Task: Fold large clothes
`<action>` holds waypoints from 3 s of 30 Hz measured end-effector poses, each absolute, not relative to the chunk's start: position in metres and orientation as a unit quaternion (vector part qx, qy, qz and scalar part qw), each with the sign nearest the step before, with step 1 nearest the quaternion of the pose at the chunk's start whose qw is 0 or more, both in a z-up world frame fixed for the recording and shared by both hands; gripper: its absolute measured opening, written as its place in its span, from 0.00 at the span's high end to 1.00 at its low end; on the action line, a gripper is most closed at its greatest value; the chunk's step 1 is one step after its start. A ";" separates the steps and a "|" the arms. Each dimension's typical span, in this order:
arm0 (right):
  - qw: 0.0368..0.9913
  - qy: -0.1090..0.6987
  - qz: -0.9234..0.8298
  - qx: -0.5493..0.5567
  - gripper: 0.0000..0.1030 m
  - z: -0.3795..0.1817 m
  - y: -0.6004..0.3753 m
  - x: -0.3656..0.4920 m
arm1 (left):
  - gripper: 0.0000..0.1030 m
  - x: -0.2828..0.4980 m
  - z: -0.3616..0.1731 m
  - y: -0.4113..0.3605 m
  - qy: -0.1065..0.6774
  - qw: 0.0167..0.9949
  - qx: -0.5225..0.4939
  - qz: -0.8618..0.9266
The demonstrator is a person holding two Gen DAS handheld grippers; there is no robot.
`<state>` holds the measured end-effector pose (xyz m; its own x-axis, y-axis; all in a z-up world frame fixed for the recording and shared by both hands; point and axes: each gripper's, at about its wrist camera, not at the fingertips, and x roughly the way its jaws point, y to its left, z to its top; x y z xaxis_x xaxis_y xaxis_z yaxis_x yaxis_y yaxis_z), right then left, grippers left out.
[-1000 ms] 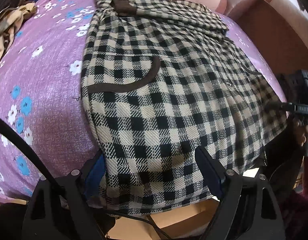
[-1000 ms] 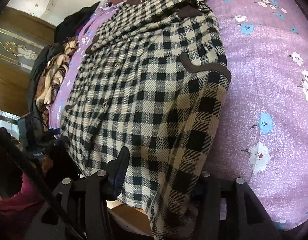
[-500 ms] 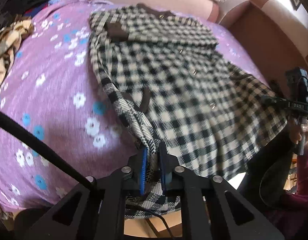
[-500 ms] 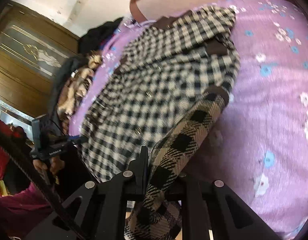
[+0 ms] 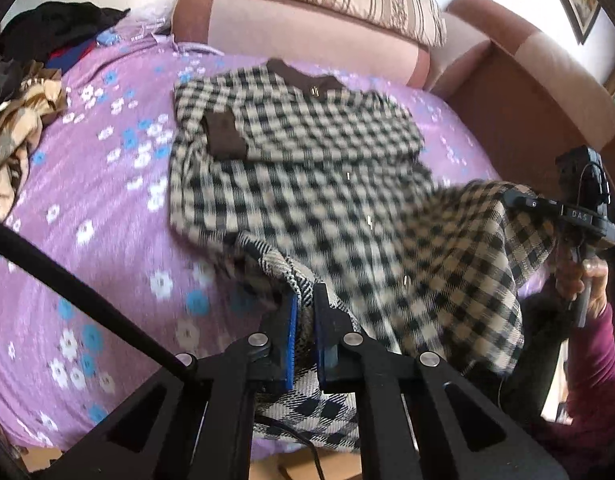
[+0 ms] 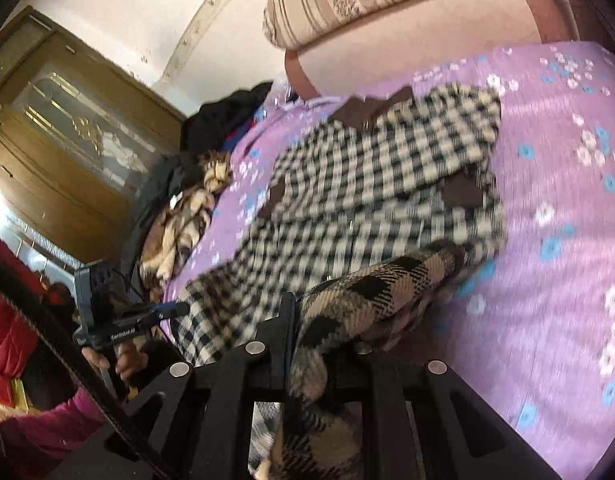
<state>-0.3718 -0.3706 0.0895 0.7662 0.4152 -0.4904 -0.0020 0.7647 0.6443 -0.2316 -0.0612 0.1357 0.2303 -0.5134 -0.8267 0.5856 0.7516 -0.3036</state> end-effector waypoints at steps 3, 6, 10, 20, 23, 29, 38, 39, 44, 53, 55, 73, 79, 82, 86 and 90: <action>0.889 0.305 0.108 0.323 0.87 0.103 -0.384 -0.355 | 0.93 -0.208 0.151 -0.068 0.494 0.799 0.019 -0.343; 0.893 0.297 0.093 0.325 0.87 0.113 -0.400 -0.331 | 0.94 -0.179 0.165 -0.077 0.479 0.809 0.002 -0.341; 0.891 0.289 0.068 0.344 0.87 0.121 -0.428 -0.288 | 0.94 -0.126 0.174 -0.093 0.475 0.817 -0.015 -0.326; 0.860 0.297 -0.048 0.413 0.86 0.075 -0.514 -0.174 | 0.93 0.038 0.112 -0.149 0.514 0.824 -0.049 -0.233; 0.842 0.306 -0.074 0.438 0.35 0.054 -0.531 -0.160 | 0.66 0.064 0.083 -0.145 0.541 0.807 -0.088 -0.220; 0.870 0.277 -0.045 0.406 0.26 0.080 -0.520 -0.201 | 0.23 0.058 0.098 -0.116 0.519 0.811 -0.140 -0.228; 0.885 0.433 0.037 0.165 0.45 0.052 -0.393 -0.175 | 0.23 -0.029 0.094 -0.095 0.561 0.808 -0.038 -0.175; 0.884 0.439 0.039 0.159 0.46 0.048 -0.387 -0.163 | 0.23 -0.035 0.086 -0.095 0.570 0.802 -0.045 -0.172; 0.898 0.403 -0.008 0.177 0.46 0.059 -0.398 -0.090 | 0.22 -0.037 0.056 -0.110 0.574 0.800 -0.041 -0.171; 0.917 0.335 0.048 0.213 0.38 0.092 -0.395 -0.125 | 0.22 0.004 0.073 -0.072 0.508 0.837 -0.139 -0.151; 0.911 0.363 0.069 0.184 0.38 0.081 -0.380 -0.138 | 0.22 0.004 0.078 -0.063 0.498 0.844 -0.139 -0.143; 0.901 0.336 0.039 0.273 0.37 0.088 -0.369 -0.018 | 0.19 0.002 0.062 -0.069 0.498 0.847 -0.112 -0.149; 0.920 0.330 0.030 0.208 0.28 0.103 -0.376 -0.082 | 0.18 0.001 0.057 -0.073 0.511 0.839 -0.109 -0.153; 0.907 0.357 0.076 0.209 0.28 0.091 -0.365 -0.096 | 0.18 0.002 0.051 -0.074 0.520 0.834 -0.112 -0.146; 0.903 0.387 0.094 0.164 0.35 0.077 -0.332 -0.070 | 0.18 0.004 0.041 -0.075 0.531 0.828 -0.120 -0.136; 0.922 0.369 0.010 0.118 0.37 0.077 -0.320 -0.010 | 0.18 0.004 0.038 -0.076 0.533 0.829 -0.108 -0.134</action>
<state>-0.0105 -0.3199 0.0772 0.7273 0.1063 -0.6780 0.0684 0.9718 0.2256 0.0038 -0.0755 0.0379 0.3968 -0.3363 -0.8541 0.1071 0.9411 -0.3208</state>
